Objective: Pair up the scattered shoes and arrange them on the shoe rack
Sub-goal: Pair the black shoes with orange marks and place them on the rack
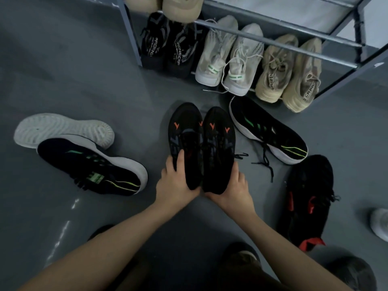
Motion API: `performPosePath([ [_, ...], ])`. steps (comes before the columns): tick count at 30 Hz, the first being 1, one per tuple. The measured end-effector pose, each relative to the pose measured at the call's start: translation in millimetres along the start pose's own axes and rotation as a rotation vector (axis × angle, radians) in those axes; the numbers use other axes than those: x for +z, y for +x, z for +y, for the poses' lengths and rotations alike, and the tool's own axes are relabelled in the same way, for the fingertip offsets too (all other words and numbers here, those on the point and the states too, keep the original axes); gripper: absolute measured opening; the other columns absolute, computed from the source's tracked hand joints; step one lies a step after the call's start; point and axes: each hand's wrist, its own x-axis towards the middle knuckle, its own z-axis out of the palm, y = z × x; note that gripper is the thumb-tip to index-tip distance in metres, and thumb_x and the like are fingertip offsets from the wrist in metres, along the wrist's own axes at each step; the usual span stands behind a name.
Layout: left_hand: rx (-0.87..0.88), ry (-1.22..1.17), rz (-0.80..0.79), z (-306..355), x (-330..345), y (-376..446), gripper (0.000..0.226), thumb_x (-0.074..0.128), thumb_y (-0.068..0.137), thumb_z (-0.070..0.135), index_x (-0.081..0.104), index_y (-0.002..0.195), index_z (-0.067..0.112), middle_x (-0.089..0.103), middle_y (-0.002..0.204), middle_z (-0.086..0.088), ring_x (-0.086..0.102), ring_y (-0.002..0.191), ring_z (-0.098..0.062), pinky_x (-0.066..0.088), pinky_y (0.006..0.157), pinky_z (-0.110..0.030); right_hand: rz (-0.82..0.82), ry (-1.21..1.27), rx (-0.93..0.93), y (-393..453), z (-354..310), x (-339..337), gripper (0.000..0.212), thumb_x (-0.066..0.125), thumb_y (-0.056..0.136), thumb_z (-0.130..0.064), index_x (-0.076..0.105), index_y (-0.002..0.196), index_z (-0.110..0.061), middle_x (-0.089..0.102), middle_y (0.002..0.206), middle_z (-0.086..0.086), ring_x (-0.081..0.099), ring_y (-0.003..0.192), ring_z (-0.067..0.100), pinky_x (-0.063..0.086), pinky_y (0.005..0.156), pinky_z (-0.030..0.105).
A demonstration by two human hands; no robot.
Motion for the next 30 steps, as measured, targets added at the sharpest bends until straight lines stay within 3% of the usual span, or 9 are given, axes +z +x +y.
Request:
performPosePath([
  [3,0.031,-0.029,0.042,-7,-7,-5,0.095,0.067,0.067,0.053,0.009,0.141,0.04,0.019,0.148,-0.004,0.034,0.127,-0.029,0.046,0.087,-0.044,0.013,0.024,-0.04,-3,1,-3,0.108,0.073,0.067,-0.051,0.002,0.147,-0.034,0.042,0.126,0.009,0.042,0.118,0.027,0.048,0.085,0.041],
  [6,0.068,-0.075,0.117,-9,-18,-6,0.081,0.068,0.067,0.051,0.029,0.136,0.04,0.026,0.147,0.001,0.038,0.126,-0.025,0.048,0.087,-0.041,0.037,0.046,-0.077,-4,1,-10,0.091,0.072,0.069,-0.046,0.019,0.143,-0.041,0.042,0.116,0.006,0.041,0.113,0.024,0.043,0.082,0.029],
  [10,0.093,-0.152,0.194,1,-34,-7,0.06,0.064,0.068,0.052,0.052,0.123,0.031,0.037,0.142,0.008,0.046,0.12,-0.022,0.049,0.088,-0.04,0.133,0.107,-0.099,-6,-15,-21,0.074,0.071,0.07,-0.043,0.04,0.136,-0.033,0.041,0.11,0.005,0.039,0.11,0.021,0.036,0.086,0.025],
  [15,0.158,-0.268,0.327,9,-64,-10,0.051,0.058,0.072,0.051,0.065,0.111,0.02,0.049,0.131,0.006,0.056,0.109,-0.014,0.05,0.087,-0.035,0.278,0.196,-0.115,-9,-41,-44,0.066,0.07,0.074,-0.036,0.044,0.135,-0.03,0.039,0.108,0.004,0.036,0.114,0.021,0.032,0.089,0.024],
  [18,0.293,-0.214,0.481,16,-88,-12,0.049,0.053,0.073,0.05,0.066,0.107,0.017,0.056,0.118,0.002,0.064,0.09,-0.015,0.056,0.065,-0.037,0.371,0.241,-0.156,-13,-55,-60,0.069,0.071,0.073,-0.034,0.041,0.136,-0.034,0.042,0.106,0.006,0.039,0.11,0.024,0.033,0.088,0.027],
  [22,0.448,-0.097,0.577,36,-118,-12,0.054,0.052,0.079,0.043,0.046,0.13,0.026,0.054,0.108,-0.003,0.06,0.08,-0.014,0.051,0.044,-0.031,0.468,0.337,-0.215,-17,-79,-88,0.072,0.07,0.074,-0.034,0.034,0.136,-0.043,0.041,0.106,0.005,0.042,0.105,0.023,0.039,0.085,0.031],
  [25,0.512,-0.073,0.631,51,-137,-9,0.051,0.05,0.082,0.04,0.04,0.131,0.032,0.052,0.107,-0.006,0.058,0.081,-0.015,0.05,0.041,-0.03,0.525,0.325,-0.263,-17,-93,-110,0.067,0.069,0.077,-0.034,0.037,0.135,-0.044,0.042,0.107,0.007,0.038,0.107,0.022,0.033,0.087,0.03],
  [30,0.626,-0.064,0.743,85,-165,15,0.04,0.053,0.084,0.034,0.05,0.123,0.029,0.05,0.101,-0.007,0.055,0.076,-0.015,0.048,0.04,-0.027,0.65,0.346,-0.285,-6,-116,-148,0.057,0.067,0.078,-0.035,0.044,0.131,-0.04,0.041,0.108,0.007,0.035,0.107,0.02,0.029,0.087,0.027],
])
